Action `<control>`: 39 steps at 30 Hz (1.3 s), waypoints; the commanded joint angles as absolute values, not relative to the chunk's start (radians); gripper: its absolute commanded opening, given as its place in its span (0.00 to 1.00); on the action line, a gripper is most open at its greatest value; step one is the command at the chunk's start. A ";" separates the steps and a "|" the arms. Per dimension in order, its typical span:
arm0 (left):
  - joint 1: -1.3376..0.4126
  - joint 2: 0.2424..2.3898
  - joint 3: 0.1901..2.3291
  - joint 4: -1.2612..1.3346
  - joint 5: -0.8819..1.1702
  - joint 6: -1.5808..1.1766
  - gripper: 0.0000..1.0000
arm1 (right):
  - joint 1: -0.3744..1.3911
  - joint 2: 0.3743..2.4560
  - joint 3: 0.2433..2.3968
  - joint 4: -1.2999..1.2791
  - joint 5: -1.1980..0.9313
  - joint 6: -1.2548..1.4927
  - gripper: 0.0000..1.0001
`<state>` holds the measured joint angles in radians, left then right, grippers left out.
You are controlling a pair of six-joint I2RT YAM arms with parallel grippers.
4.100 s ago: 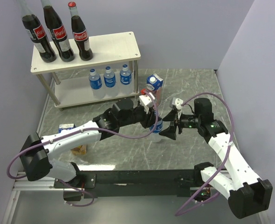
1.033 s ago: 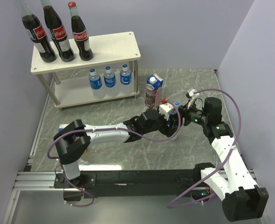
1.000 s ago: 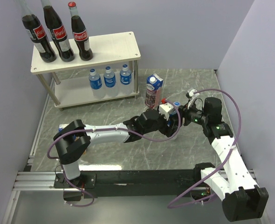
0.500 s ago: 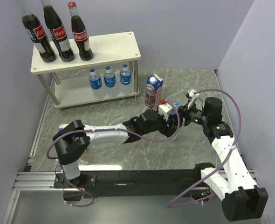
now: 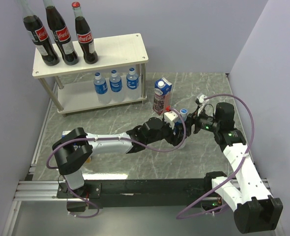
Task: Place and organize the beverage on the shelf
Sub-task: Pick up the drink from the center of the board.
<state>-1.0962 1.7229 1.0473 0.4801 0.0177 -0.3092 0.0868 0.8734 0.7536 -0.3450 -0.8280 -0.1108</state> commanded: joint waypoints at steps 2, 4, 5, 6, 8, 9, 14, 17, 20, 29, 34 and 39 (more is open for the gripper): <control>-1.088 1.660 1.058 0.575 0.064 -0.308 0.00 | 0.091 0.841 0.818 -0.296 -0.945 -0.138 0.74; -1.086 1.664 1.060 0.572 0.072 -0.308 0.00 | 0.089 0.842 0.818 -0.295 -0.943 -0.133 0.74; -1.086 1.664 1.057 0.575 0.075 -0.308 0.00 | 0.090 0.841 0.819 -0.295 -0.942 -0.130 0.75; -1.088 1.666 1.057 0.575 0.078 -0.310 0.00 | 0.091 0.841 0.821 -0.295 -0.943 -0.127 0.75; -1.088 1.667 1.054 0.575 0.080 -0.310 0.00 | 0.084 0.841 0.822 -0.295 -0.949 -0.123 0.75; -1.088 1.667 1.051 0.575 0.081 -0.310 0.00 | 0.083 0.841 0.824 -0.296 -0.954 -0.124 0.75; -1.086 1.663 1.034 0.571 0.075 -0.307 0.00 | 0.069 0.816 0.833 -0.320 -0.969 -0.158 0.75; -1.086 1.651 1.016 0.569 0.074 -0.305 0.00 | 0.060 0.798 0.836 -0.330 -0.968 -0.173 0.75; -1.086 1.634 0.993 0.574 0.074 -0.304 0.00 | 0.046 0.795 0.841 -0.336 -0.968 -0.173 0.75; -1.088 1.579 0.940 0.577 0.067 -0.293 0.00 | 0.023 0.790 0.841 -0.324 -0.919 -0.146 0.75; -1.086 1.519 0.910 0.552 0.031 -0.272 0.00 | 0.009 0.782 0.836 -0.304 -0.853 -0.118 0.75; -1.085 1.427 0.865 0.488 -0.064 -0.229 0.00 | 0.005 0.770 0.828 -0.279 -0.804 -0.086 0.75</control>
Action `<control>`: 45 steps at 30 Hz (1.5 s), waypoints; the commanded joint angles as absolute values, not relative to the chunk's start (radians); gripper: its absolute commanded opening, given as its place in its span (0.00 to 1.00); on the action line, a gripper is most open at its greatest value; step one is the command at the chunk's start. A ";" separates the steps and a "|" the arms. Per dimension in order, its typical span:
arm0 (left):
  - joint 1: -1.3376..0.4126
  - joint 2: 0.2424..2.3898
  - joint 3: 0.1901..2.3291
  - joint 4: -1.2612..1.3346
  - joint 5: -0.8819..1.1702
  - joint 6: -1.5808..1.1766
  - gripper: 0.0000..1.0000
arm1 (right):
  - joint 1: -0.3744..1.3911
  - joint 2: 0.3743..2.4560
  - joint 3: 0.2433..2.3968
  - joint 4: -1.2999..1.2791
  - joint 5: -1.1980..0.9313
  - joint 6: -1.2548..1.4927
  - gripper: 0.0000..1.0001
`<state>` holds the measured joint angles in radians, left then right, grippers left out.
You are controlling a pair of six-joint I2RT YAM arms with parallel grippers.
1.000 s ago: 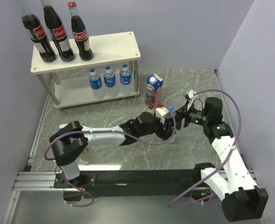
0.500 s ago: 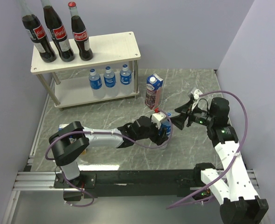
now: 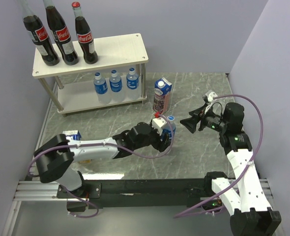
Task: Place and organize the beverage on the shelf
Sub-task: Pick up the drink from the center of the board, then place the drink on the shelf.
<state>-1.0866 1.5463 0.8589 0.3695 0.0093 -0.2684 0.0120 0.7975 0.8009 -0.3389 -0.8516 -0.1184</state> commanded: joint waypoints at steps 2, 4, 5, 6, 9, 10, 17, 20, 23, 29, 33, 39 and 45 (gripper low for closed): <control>-1.083 1.398 0.850 0.473 -0.090 -0.210 0.01 | -0.021 0.767 0.825 -0.270 -0.789 -0.075 0.75; -1.080 1.355 0.827 0.453 -0.127 -0.201 0.00 | -0.028 0.762 0.822 -0.265 -0.785 -0.071 0.75; -1.074 1.341 0.818 0.448 -0.141 -0.196 0.00 | -0.028 0.761 0.821 -0.264 -0.785 -0.068 0.75; -1.069 1.307 0.802 0.439 -0.164 -0.195 0.00 | -0.031 0.762 0.821 -0.262 -0.784 -0.067 0.75; -1.049 1.234 0.764 0.426 -0.228 -0.186 0.00 | -0.034 0.764 0.819 -0.262 -0.788 -0.066 0.75; -1.043 1.217 0.753 0.419 -0.245 -0.184 0.00 | -0.035 0.764 0.819 -0.262 -0.787 -0.066 0.75; -0.933 1.047 0.649 0.403 -0.416 -0.192 0.00 | -0.037 0.765 0.818 -0.261 -0.796 -0.067 0.75; -0.844 0.973 0.600 0.426 -0.431 -0.206 0.00 | -0.038 0.765 0.815 -0.259 -0.798 -0.067 0.75; -0.750 0.910 0.566 0.452 -0.428 -0.212 0.00 | -0.038 0.767 0.816 -0.259 -0.799 -0.067 0.75; -0.594 0.887 0.571 0.448 -0.378 -0.195 0.00 | -0.040 0.767 0.813 -0.258 -0.804 -0.067 0.75; -0.517 0.923 0.601 0.434 -0.341 -0.187 0.00 | -0.038 0.767 0.813 -0.258 -0.805 -0.067 0.75; -0.425 0.957 0.614 0.454 -0.328 -0.195 0.00 | -0.040 0.765 0.815 -0.259 -0.808 -0.069 0.75; -0.353 0.997 0.627 0.495 -0.313 -0.180 0.00 | -0.040 0.765 0.815 -0.259 -0.818 -0.067 0.75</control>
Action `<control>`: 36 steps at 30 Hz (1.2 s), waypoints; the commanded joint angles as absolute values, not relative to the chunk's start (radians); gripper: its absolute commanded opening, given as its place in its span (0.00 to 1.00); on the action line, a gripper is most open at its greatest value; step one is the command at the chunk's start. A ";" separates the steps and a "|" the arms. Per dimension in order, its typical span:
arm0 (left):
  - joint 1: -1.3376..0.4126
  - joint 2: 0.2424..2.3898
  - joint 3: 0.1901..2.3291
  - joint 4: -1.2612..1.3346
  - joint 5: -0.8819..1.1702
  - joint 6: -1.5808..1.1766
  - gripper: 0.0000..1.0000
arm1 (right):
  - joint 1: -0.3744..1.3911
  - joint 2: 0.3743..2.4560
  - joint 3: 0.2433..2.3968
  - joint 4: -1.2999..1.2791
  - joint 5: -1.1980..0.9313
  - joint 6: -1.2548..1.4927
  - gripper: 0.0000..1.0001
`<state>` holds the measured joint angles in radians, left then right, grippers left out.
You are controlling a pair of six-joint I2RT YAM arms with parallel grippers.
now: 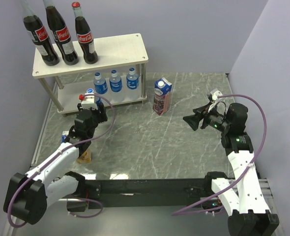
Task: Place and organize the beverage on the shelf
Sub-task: Place the drink on the shelf.
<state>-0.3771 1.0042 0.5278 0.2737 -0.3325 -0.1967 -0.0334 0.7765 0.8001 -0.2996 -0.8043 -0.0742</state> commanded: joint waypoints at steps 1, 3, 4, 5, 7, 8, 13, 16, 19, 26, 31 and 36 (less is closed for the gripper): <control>-0.339 1.002 0.630 0.502 -0.313 -0.176 0.00 | -0.041 0.765 0.815 -0.259 -0.816 -0.067 0.75; -0.325 1.022 0.634 0.525 -0.305 -0.172 0.00 | -0.041 0.764 0.815 -0.259 -0.816 -0.067 0.75; -0.313 1.026 0.635 0.532 -0.302 -0.169 0.00 | -0.040 0.764 0.815 -0.259 -0.818 -0.067 0.75; -0.305 1.037 0.637 0.541 -0.295 -0.166 0.00 | -0.040 0.764 0.813 -0.259 -0.819 -0.067 0.75; -0.289 1.048 0.641 0.558 -0.287 -0.157 0.00 | -0.041 0.764 0.815 -0.259 -0.818 -0.067 0.75; -0.284 1.058 0.649 0.561 -0.285 -0.152 0.00 | -0.041 0.764 0.815 -0.261 -0.819 -0.069 0.75; -0.233 1.088 0.663 0.586 -0.253 -0.140 0.00 | -0.043 0.762 0.815 -0.261 -0.821 -0.068 0.75; -0.207 1.107 0.672 0.597 -0.230 -0.137 0.00 | -0.043 0.762 0.815 -0.259 -0.821 -0.069 0.75; -0.183 1.123 0.683 0.601 -0.207 -0.129 0.00 | -0.043 0.762 0.815 -0.261 -0.821 -0.069 0.75; -0.132 1.170 0.715 0.607 -0.153 -0.107 0.00 | -0.043 0.764 0.815 -0.259 -0.819 -0.071 0.75; -0.094 1.199 0.733 0.607 -0.104 -0.100 0.00 | -0.043 0.765 0.813 -0.259 -0.819 -0.071 0.75; -0.071 1.212 0.741 0.607 -0.049 -0.091 0.00 | -0.043 0.767 0.813 -0.261 -0.821 -0.071 0.75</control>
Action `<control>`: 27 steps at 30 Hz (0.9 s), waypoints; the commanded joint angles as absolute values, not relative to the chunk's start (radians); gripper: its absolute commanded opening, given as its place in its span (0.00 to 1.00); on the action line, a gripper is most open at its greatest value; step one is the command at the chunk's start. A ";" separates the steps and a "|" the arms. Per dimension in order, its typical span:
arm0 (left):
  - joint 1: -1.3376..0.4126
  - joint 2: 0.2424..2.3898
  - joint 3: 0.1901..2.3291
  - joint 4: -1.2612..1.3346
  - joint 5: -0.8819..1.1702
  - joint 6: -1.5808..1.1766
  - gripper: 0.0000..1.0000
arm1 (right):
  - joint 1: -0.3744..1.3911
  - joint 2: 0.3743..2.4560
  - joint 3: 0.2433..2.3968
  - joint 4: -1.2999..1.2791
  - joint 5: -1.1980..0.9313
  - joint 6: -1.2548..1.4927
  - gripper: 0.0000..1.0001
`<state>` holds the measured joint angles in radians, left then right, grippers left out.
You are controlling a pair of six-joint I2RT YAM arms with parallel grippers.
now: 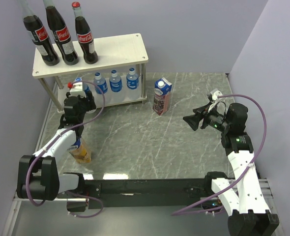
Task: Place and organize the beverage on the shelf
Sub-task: Place the drink on the shelf.
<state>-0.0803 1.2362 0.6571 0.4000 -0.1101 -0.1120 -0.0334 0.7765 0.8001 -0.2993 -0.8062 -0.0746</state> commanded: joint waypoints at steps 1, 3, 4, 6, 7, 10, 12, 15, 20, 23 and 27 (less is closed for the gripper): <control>-0.069 1.210 0.738 0.618 -0.048 -0.086 0.00 | -0.041 0.765 0.811 -0.259 -0.821 -0.071 0.75; -0.066 1.212 0.738 0.626 -0.041 -0.071 0.00 | -0.043 0.767 0.811 -0.259 -0.821 -0.071 0.75; -0.063 1.215 0.742 0.626 -0.040 -0.064 0.00 | -0.043 0.767 0.813 -0.259 -0.822 -0.071 0.75; -0.052 1.221 0.750 0.623 -0.031 -0.054 0.00 | -0.043 0.767 0.813 -0.259 -0.822 -0.071 0.75; -0.048 1.229 0.759 0.621 -0.020 -0.051 0.00 | -0.043 0.767 0.813 -0.259 -0.824 -0.071 0.75; -0.026 1.241 0.772 0.620 0.011 -0.045 0.00 | -0.044 0.765 0.813 -0.259 -0.821 -0.071 0.75; -0.009 1.246 0.773 0.621 0.035 -0.038 0.00 | -0.043 0.765 0.813 -0.261 -0.822 -0.071 0.75; 0.000 1.255 0.772 0.626 0.089 -0.034 0.00 | -0.043 0.764 0.813 -0.261 -0.822 -0.071 0.75; 0.055 1.269 0.775 0.641 0.184 -0.018 0.00 | -0.044 0.765 0.813 -0.259 -0.827 -0.071 0.75; 0.081 1.281 0.779 0.655 0.231 -0.015 0.00 | -0.044 0.765 0.811 -0.259 -0.827 -0.071 0.75; 0.104 1.304 0.778 0.684 0.273 -0.021 0.00 | -0.044 0.765 0.813 -0.259 -0.825 -0.072 0.75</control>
